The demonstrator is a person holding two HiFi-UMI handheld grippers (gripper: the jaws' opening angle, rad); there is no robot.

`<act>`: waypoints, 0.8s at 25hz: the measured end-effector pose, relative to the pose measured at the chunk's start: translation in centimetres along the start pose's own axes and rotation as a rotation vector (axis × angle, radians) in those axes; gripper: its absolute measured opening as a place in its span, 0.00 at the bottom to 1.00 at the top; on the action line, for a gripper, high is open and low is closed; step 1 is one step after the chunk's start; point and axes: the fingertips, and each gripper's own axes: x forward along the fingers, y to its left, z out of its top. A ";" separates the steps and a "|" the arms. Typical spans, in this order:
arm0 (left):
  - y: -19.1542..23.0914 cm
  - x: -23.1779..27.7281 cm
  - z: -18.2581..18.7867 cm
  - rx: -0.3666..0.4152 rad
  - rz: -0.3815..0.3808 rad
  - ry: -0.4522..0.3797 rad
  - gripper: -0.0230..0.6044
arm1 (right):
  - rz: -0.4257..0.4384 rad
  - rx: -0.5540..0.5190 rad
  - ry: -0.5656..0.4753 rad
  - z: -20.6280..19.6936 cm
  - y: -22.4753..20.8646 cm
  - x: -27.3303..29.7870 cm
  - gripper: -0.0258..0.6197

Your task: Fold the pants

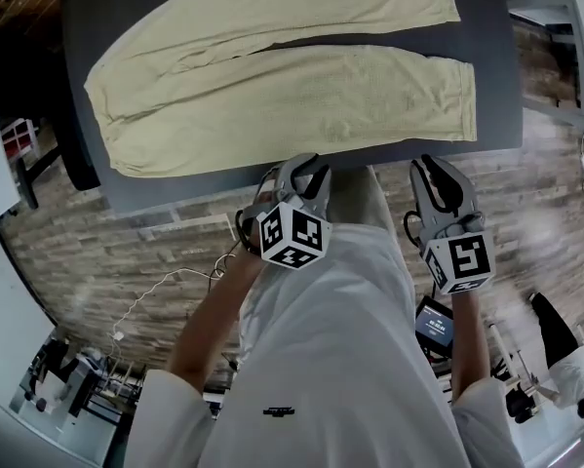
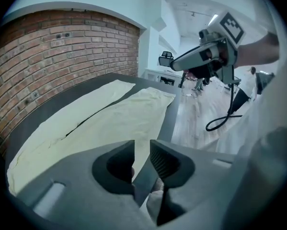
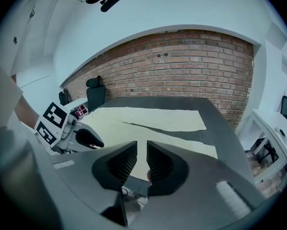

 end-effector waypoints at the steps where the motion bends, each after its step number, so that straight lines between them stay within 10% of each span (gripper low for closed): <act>1: -0.1 0.5 -0.2 -0.003 0.000 0.008 0.20 | 0.001 0.000 0.005 -0.3 -0.2 0.1 0.14; 16: 0.1 6.9 -6.6 0.062 -0.036 0.224 0.19 | 0.022 0.048 0.047 -2.3 -1.6 1.9 0.14; 20: 1.4 6.5 -6.2 0.017 0.021 0.219 0.06 | 0.019 0.055 0.057 -2.7 -2.2 1.9 0.14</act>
